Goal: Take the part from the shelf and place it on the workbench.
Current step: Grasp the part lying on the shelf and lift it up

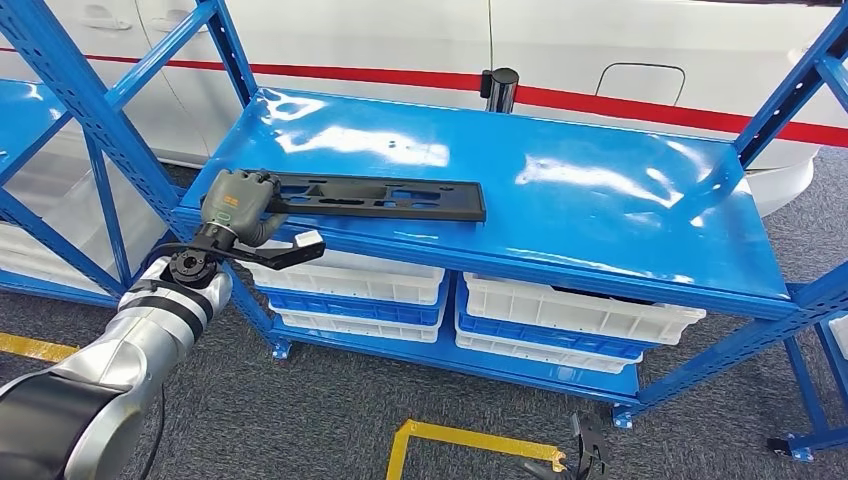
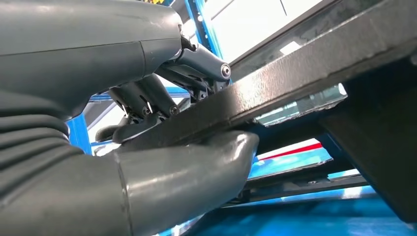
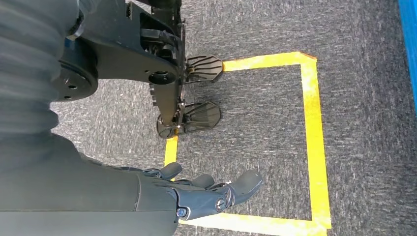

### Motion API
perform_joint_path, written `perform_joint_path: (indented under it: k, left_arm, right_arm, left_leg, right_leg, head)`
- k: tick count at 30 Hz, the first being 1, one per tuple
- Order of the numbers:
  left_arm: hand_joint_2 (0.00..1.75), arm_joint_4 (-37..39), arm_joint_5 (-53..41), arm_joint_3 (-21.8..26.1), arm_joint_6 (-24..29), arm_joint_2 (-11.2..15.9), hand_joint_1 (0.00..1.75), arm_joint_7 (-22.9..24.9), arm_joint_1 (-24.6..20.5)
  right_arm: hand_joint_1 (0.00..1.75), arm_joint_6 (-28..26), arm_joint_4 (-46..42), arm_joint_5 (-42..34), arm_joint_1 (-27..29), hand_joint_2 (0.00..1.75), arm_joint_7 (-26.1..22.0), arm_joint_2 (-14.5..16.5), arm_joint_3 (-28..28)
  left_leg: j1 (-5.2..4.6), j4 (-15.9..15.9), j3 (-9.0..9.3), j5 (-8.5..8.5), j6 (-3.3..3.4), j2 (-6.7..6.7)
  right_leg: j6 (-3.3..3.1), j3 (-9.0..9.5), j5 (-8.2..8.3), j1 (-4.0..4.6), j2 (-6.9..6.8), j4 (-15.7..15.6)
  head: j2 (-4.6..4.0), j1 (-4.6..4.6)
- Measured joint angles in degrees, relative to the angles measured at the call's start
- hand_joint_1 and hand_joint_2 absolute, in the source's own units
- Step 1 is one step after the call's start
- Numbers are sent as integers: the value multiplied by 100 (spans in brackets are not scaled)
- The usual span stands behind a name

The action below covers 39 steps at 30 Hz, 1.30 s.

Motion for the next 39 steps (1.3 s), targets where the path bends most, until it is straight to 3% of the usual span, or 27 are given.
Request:
perform_joint_path:
  k: [13,25,39]
  left_arm:
    - [175,-426,40,346,-2,-2,175,-57,209]
    - [175,-985,-15,366,-2,0,175,36,448]
    - [175,-2116,-17,-32,-4,-6,175,268,679]
  right_arm:
    - [0,0,0,10,-4,175,-4,2,-2]
    - [0,3,0,37,-18,175,-5,2,-2]
    - [0,13,0,68,-26,175,-30,4,-8]
  left_leg:
    - [0,0,-1,0,0,-1]
    - [0,0,-2,0,0,-1]
    - [0,1,-5,0,0,-1]
  right_leg:
    - [0,-1,0,0,0,0]
    - [0,-1,0,0,0,0]
    - [0,-6,0,-1,0,0]
  head:
    - [1,0]
    - [0,1]
    - [0,1]
